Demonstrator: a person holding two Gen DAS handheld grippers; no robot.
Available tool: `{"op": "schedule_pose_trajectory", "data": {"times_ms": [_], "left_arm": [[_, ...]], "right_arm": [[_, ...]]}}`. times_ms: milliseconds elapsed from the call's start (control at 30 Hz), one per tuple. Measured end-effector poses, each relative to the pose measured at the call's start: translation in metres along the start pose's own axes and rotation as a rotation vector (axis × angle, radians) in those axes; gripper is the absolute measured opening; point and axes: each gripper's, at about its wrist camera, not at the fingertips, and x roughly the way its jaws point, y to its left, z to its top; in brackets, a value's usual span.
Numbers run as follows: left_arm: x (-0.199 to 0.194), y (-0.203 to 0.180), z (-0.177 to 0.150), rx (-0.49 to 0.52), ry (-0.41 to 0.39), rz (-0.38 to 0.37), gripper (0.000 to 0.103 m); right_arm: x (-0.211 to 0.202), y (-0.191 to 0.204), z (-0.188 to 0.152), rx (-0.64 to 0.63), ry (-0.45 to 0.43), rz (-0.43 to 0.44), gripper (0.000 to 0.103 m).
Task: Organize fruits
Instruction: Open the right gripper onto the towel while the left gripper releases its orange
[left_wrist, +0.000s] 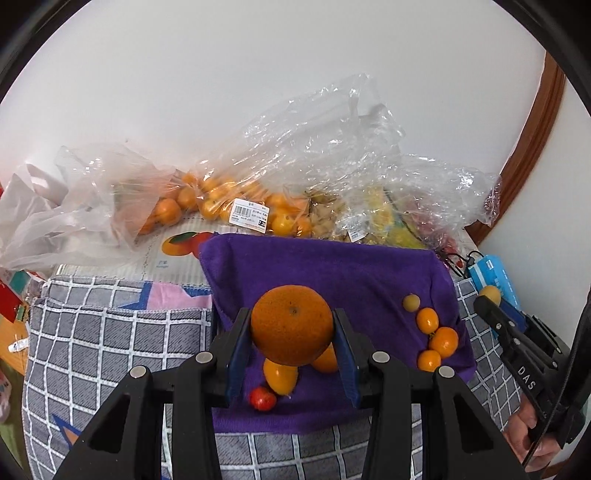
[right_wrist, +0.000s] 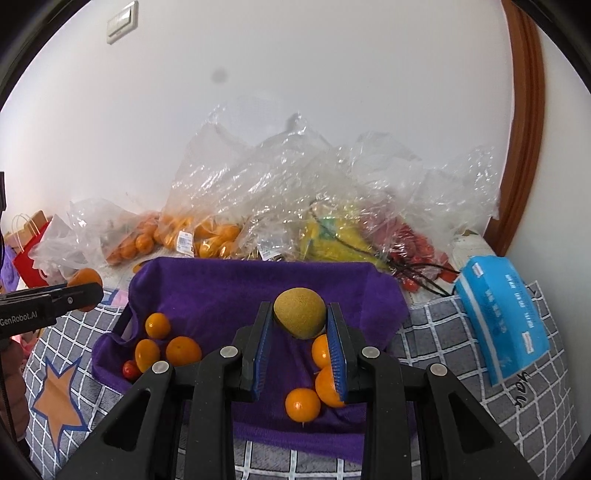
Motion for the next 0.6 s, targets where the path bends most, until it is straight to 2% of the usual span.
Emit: {"op": "schedule_pose_trajectory", "data": {"times_ms": [600], "left_arm": [[0.063, -0.01, 0.018, 0.001, 0.064, -0.035, 0.04]], "right_arm": [[0.058, -0.002, -0.013, -0.006, 0.095, 0.03, 0.029]]}}
